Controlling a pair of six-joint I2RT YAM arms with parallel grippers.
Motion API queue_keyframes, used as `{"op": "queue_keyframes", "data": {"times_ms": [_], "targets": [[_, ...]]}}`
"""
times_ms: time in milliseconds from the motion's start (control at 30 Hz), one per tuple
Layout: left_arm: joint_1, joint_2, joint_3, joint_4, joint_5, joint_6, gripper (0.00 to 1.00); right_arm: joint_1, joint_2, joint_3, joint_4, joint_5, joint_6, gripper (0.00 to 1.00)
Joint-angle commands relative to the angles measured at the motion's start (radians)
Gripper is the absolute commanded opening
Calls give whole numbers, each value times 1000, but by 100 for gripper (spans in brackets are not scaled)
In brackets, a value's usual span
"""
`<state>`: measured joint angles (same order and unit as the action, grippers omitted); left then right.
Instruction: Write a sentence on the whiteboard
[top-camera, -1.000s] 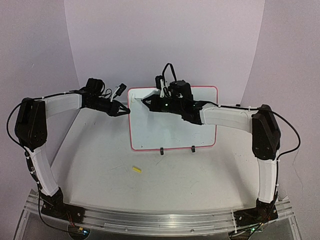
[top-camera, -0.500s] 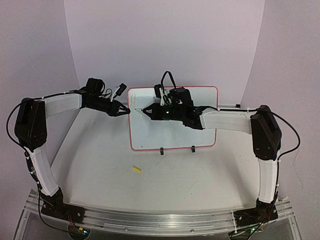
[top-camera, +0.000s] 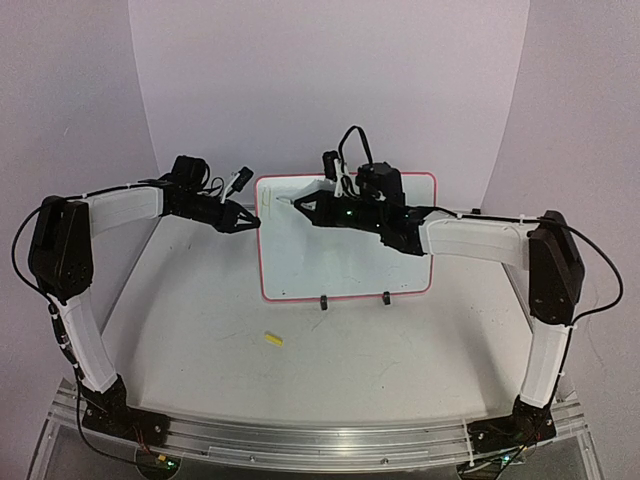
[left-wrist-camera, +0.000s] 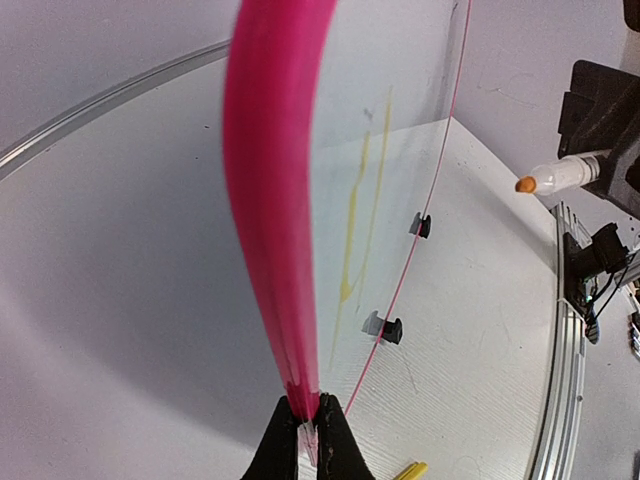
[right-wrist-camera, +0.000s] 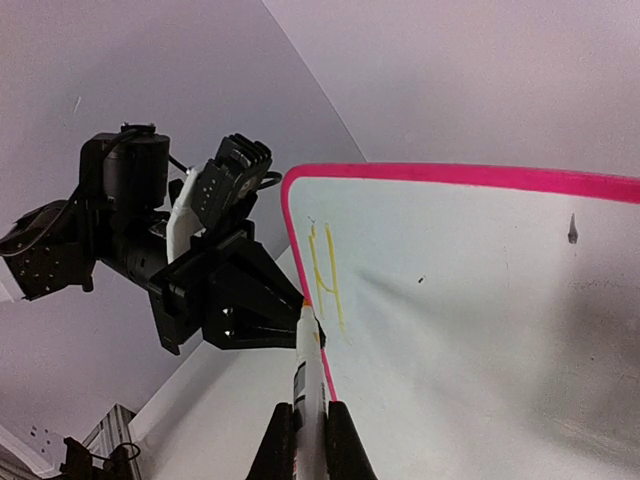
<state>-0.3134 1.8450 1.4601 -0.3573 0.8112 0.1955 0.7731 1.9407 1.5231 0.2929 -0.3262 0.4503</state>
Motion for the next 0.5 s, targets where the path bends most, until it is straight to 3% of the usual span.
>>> {"op": "queue_keyframes", "data": {"times_ms": [0, 467], "targets": [[-3, -50, 5, 14, -26, 24, 0, -4, 13, 53, -4, 41, 9, 0], [-3, -52, 6, 14, -25, 23, 0, -5, 88, 130, -54, 66, 12, 0]]}}
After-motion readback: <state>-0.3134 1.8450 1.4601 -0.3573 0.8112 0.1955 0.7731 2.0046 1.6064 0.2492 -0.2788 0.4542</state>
